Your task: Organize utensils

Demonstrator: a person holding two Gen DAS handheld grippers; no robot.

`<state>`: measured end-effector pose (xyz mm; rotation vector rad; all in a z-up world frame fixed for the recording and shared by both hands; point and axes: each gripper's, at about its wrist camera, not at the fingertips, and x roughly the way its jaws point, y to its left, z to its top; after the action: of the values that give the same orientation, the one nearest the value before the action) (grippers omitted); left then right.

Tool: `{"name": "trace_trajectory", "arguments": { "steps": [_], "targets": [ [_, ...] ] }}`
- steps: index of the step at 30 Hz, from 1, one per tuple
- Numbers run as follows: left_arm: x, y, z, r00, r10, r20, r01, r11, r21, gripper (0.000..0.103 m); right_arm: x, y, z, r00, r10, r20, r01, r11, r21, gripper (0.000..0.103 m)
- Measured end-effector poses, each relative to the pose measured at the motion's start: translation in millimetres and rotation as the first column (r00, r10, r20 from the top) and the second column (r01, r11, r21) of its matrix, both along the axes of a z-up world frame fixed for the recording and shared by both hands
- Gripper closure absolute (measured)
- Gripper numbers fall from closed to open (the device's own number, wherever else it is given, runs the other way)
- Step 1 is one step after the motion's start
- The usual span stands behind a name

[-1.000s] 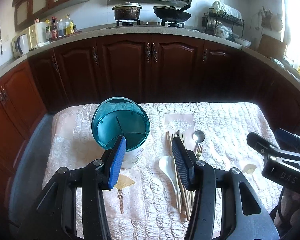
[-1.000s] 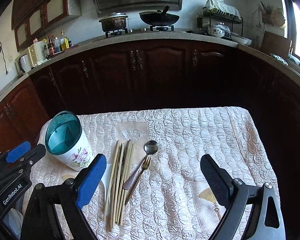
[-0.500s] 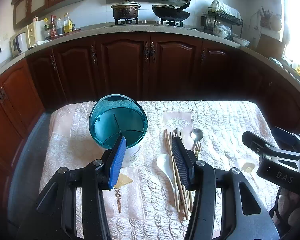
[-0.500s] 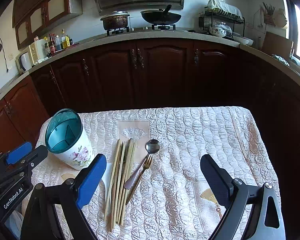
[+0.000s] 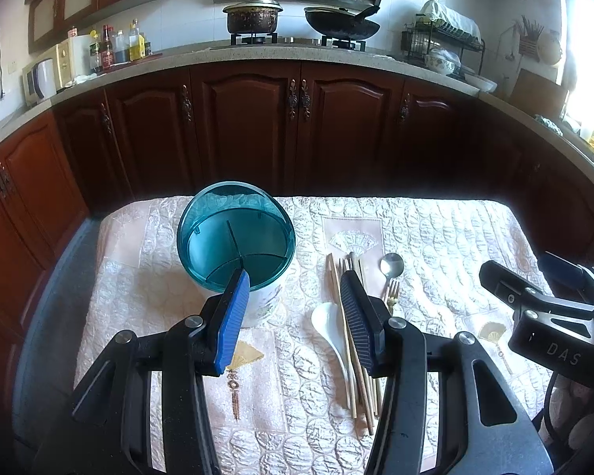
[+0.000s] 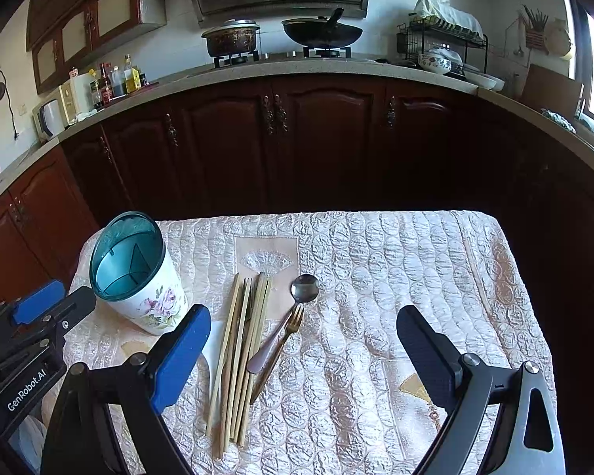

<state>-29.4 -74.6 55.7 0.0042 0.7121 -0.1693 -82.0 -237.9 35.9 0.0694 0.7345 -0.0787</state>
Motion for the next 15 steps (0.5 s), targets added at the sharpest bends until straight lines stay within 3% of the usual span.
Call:
{"name": "trace_trajectory", "arguments": {
  "steps": [15],
  "targets": [
    [-0.9, -0.8, -2.6, 1.0, -0.002, -0.008, 0.002, 1.0, -0.001, 0.056, 0.5, 1.3, -1.3, 1.0, 0.003, -0.001, -0.003, 1.0, -0.001, 0.009]
  ]
}}
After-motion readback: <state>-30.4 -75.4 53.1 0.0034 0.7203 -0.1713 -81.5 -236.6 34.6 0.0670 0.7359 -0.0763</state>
